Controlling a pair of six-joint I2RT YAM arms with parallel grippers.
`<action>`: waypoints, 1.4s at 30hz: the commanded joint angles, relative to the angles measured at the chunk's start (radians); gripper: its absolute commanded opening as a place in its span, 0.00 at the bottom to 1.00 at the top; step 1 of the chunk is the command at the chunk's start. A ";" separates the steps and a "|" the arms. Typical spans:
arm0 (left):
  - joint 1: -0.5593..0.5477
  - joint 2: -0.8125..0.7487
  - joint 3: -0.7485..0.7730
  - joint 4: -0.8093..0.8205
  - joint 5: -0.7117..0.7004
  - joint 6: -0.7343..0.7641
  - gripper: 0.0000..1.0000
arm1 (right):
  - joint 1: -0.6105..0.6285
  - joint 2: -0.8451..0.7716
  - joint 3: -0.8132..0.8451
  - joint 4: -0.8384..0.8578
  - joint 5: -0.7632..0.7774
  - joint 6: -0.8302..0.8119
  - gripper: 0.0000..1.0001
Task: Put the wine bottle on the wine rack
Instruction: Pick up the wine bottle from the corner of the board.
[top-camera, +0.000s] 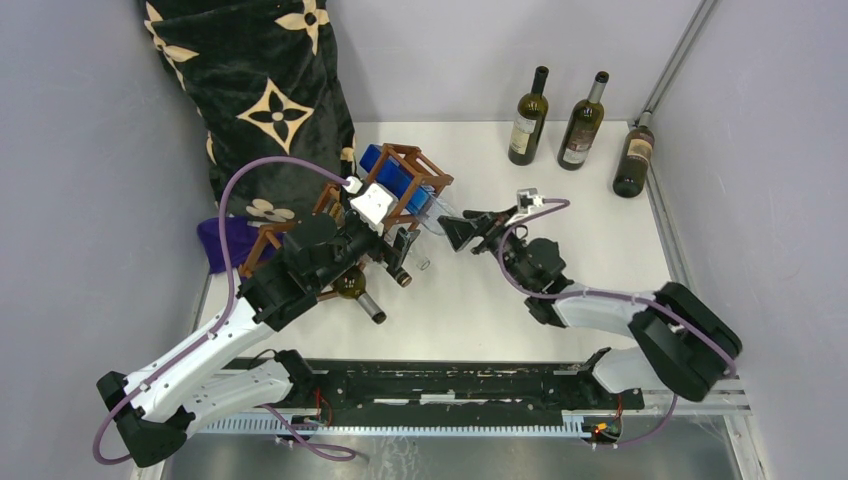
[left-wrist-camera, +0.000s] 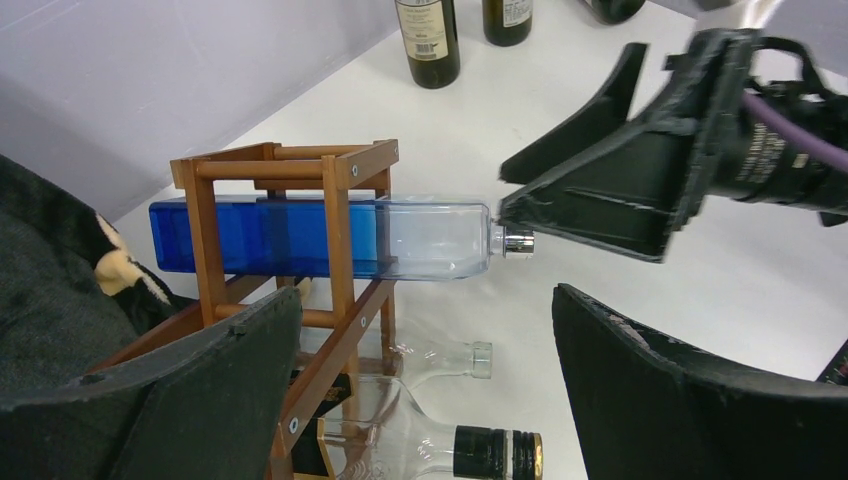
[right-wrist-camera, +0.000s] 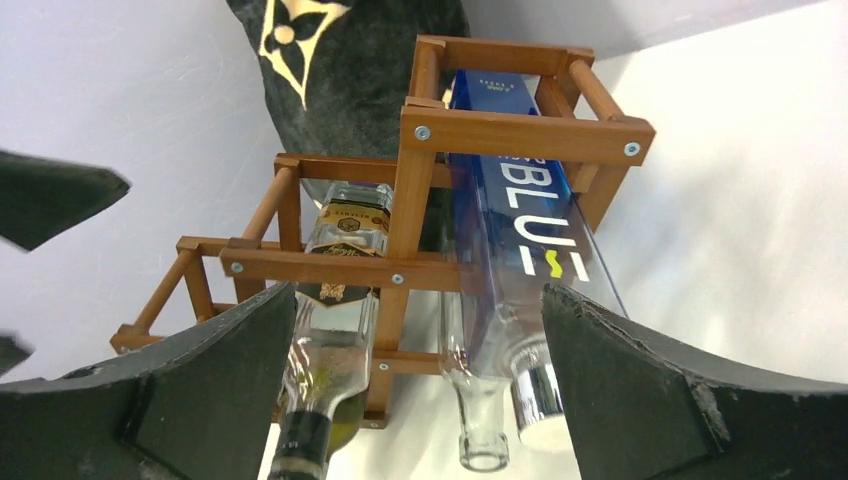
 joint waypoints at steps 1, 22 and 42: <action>0.004 -0.016 0.002 0.057 -0.012 0.032 1.00 | 0.005 -0.142 -0.120 0.032 0.029 -0.112 0.98; 0.004 0.019 -0.014 0.062 -0.052 0.049 1.00 | 0.004 -0.670 -0.409 -0.312 0.231 -0.420 0.98; 0.003 0.031 -0.040 0.073 -0.106 0.088 1.00 | 0.002 -0.638 -0.414 -0.407 0.421 -0.372 0.98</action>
